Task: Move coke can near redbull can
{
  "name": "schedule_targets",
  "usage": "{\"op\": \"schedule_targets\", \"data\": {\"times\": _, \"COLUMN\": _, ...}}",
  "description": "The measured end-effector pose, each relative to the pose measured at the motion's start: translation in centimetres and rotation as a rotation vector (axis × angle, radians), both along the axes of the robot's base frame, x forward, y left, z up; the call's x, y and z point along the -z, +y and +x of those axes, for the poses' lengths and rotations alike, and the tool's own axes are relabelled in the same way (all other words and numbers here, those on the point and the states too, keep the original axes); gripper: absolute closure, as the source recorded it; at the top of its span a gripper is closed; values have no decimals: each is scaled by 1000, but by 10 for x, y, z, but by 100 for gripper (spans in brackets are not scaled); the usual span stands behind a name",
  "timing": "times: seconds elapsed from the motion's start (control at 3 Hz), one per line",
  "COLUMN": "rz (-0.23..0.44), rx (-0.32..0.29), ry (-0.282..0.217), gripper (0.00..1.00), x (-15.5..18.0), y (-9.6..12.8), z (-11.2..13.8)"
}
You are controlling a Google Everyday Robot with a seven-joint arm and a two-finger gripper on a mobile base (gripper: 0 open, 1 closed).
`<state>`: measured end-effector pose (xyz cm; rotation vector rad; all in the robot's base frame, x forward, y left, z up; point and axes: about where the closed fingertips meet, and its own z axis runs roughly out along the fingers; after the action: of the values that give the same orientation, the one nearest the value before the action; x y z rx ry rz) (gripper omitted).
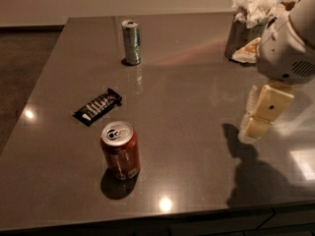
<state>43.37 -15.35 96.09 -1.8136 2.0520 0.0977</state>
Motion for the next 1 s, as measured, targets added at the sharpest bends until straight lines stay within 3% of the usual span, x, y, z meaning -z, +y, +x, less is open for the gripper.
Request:
{"op": "schedule_targets", "data": {"times": 0.33, "rz": 95, "rx": -94, "ry": 0, "gripper": 0, "x": 15, "y": 48, "z": -6}}
{"op": "schedule_targets", "data": {"times": 1.0, "rz": 269, "rx": -204, "ry": 14, "gripper": 0, "x": 46, "y": 125, "z": -22}}
